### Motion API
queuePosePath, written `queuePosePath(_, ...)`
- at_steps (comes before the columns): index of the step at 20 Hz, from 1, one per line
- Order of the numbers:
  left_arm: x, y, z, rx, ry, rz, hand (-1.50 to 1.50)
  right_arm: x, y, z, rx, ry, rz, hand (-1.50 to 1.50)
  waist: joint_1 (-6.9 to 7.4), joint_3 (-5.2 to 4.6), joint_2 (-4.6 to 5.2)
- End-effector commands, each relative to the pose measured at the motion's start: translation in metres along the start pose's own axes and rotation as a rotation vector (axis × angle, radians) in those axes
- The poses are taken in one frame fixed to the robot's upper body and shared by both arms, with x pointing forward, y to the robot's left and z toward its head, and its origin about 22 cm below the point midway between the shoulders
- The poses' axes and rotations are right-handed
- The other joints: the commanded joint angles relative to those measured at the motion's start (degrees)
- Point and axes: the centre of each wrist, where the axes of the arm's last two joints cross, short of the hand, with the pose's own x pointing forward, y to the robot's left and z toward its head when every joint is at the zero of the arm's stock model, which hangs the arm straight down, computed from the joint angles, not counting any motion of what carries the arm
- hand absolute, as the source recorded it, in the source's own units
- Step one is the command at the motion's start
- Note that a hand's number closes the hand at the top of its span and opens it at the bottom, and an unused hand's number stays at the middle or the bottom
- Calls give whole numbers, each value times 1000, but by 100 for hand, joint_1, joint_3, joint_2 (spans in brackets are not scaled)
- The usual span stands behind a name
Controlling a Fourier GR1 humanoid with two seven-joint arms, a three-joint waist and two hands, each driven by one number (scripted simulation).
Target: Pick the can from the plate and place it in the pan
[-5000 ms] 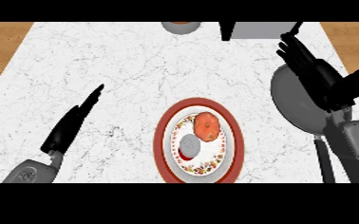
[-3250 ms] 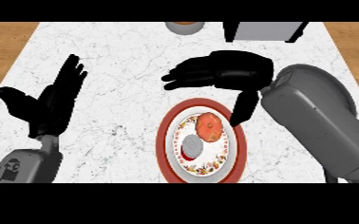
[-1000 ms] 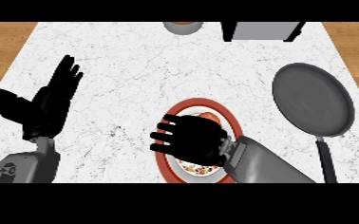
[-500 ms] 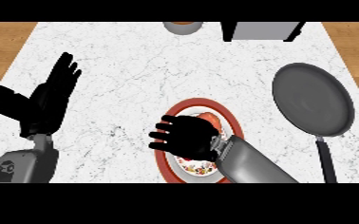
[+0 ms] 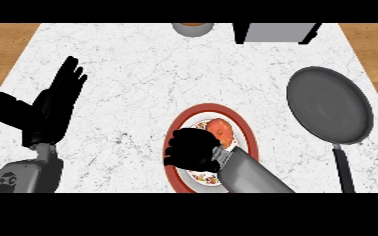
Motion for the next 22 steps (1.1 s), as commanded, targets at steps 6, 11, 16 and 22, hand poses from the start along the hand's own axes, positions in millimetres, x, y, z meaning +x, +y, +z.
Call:
queuePosePath(6, -11, -4, 7, 0, -6, -13, 0, -18, 4, -18, -60, -91, 5, 150, 27, 0, 16)
queuePosePath(11, -15, -5, 2, -10, -10, -9, 0, -6, 11, -21, -54, -103, -38, 150, 14, -1, 16)
queuePosePath(16, -11, 5, 8, 67, 15, 1, 0, -49, 64, 28, -103, 516, -435, 150, -447, 4, -17)
queuePosePath(22, -9, 20, 10, 78, 2, 1, 0, -67, 69, 73, -291, 1112, -627, 150, -405, -6, -77)
